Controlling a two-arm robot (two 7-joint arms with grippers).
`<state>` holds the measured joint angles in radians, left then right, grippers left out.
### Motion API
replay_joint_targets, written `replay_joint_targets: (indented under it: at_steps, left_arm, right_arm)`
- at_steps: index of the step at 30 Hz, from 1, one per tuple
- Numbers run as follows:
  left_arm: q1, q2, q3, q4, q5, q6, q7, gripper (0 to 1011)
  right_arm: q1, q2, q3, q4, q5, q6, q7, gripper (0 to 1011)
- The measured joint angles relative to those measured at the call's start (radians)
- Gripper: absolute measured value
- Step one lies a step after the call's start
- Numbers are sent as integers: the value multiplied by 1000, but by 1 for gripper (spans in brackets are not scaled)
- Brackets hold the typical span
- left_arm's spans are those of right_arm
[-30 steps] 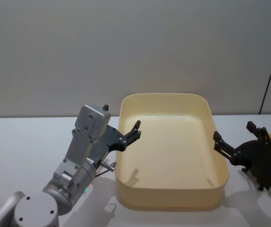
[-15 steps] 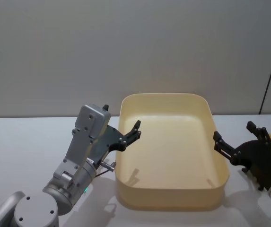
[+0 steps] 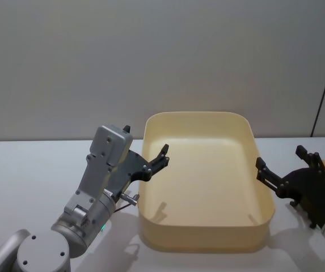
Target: Pick up the toy alternately with two hands and place it into the central storage box.
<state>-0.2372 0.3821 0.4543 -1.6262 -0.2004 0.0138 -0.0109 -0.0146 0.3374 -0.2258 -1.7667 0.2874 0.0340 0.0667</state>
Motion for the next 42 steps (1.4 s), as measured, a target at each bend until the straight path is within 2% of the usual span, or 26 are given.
replay_joint_targets:
  at_steps: [42]
  left_arm:
    - [0,0,0,0,0,0,0,1001]
  right_arm:
    - [0,0,0,0,0,0,0,1001]
